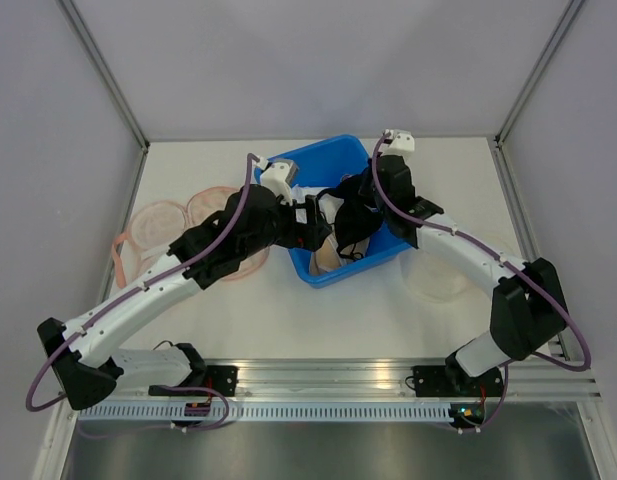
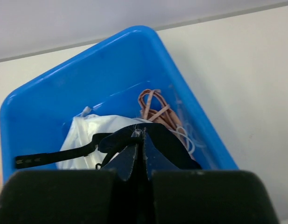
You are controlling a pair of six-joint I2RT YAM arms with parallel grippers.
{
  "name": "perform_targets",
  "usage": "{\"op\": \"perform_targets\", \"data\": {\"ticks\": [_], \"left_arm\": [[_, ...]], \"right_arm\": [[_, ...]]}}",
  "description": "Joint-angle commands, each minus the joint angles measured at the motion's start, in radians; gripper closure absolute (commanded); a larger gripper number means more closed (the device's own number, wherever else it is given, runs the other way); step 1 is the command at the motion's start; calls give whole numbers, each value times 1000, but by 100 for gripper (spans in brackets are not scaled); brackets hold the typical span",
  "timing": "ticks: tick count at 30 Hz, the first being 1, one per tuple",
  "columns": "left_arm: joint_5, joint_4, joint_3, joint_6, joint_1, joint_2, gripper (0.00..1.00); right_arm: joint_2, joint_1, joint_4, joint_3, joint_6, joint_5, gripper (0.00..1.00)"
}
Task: Unzip the laundry bag and remove the bra
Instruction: Place the bra in the bin.
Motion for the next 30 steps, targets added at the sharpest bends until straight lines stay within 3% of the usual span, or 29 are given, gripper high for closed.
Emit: {"op": "perform_targets", "data": {"ticks": [1, 6, 9, 10, 17, 20, 23, 26, 29, 30], "left_arm": [[-24, 46, 49, -38, 4, 19, 1], [-50, 45, 52, -30, 9, 50, 1], [-44, 37, 41, -38, 40, 62, 1], [-36, 28, 33, -53, 66, 64, 1], [68, 29, -33, -113, 167, 57, 1], [102, 32, -60, -128, 202, 53, 1], [116, 48, -89, -134, 228, 44, 1], [137, 63, -100, -131, 241, 45, 1], [151, 77, -99, -128, 242, 44, 1], [174, 83, -99, -131, 242, 45, 1]], "right_arm": [[-38, 1, -142, 69, -42, 159, 100], [-96, 2, -92, -9, -38, 115, 100], [-84, 2, -12, -14, -49, -135, 98], [-54, 1, 8, -10, -50, -290, 98], [164, -24, -7, 142, 17, -532, 94], [207, -24, -11, 132, 43, -646, 89], [172, -19, -12, 84, 48, -665, 77], [120, -19, -171, 112, 7, -645, 65], [71, -19, -343, 144, -61, -658, 59], [45, -19, -377, 147, -73, -663, 52]]}}
